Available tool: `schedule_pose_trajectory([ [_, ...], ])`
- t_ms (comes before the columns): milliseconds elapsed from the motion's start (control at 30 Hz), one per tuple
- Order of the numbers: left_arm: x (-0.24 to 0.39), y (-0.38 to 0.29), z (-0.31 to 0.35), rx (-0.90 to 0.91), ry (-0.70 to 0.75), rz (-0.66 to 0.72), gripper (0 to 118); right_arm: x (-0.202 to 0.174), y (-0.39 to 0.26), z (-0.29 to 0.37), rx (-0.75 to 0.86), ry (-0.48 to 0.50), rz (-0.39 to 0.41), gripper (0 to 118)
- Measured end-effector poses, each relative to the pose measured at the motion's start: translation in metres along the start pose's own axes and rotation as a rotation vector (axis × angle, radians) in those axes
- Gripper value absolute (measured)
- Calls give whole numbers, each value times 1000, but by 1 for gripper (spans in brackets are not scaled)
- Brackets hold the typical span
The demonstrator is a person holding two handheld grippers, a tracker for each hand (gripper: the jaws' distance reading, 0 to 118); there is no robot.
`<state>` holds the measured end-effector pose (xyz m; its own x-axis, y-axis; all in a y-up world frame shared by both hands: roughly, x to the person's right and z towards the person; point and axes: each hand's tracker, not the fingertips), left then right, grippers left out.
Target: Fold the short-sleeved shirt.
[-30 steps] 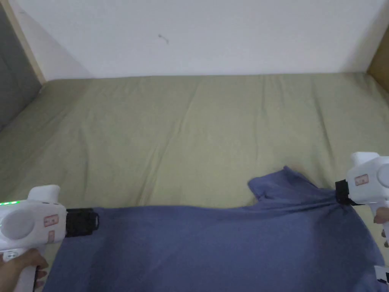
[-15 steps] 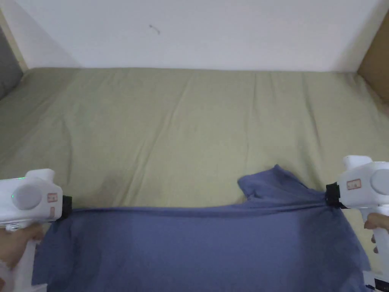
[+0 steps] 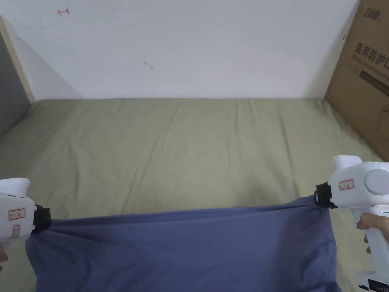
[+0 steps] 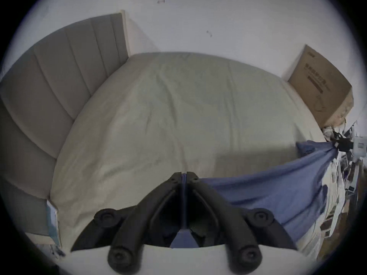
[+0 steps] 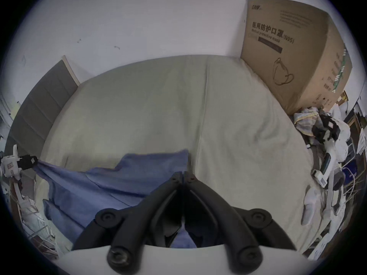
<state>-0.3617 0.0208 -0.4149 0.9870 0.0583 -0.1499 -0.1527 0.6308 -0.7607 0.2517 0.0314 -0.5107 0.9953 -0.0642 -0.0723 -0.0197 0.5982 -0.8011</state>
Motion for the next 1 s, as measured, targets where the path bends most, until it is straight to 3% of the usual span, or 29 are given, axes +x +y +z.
schedule_pose_trajectory([
  [333, -6, -109, 100, 10, -44, -67, 3, 24, -146, 98, 24, 21, -47, 1],
  [600, -12, -196, 82, -137, -27, -65, 3, 36, -240, 76, -88, -1, -98, 1],
  [633, -11, -203, 78, -144, -23, -64, 10, 36, -245, 71, -90, -7, -99, 3],
  [667, -12, -207, 75, -149, -20, -51, 26, 34, -248, 70, -87, -10, -103, 17],
  [733, -11, -212, 75, -160, -3, -28, 42, 32, -249, 68, -82, -55, -99, 24],
  [800, -13, -211, 79, -152, 18, -11, 84, 27, -245, 75, -35, -91, -69, 51],
  [833, -14, -208, 87, -132, 26, 1, 93, 24, -241, 80, -7, -93, -56, 60],
  [1000, -9, -180, 128, 5, 23, 11, 91, -12, -212, 118, 192, -100, 7, 60],
])
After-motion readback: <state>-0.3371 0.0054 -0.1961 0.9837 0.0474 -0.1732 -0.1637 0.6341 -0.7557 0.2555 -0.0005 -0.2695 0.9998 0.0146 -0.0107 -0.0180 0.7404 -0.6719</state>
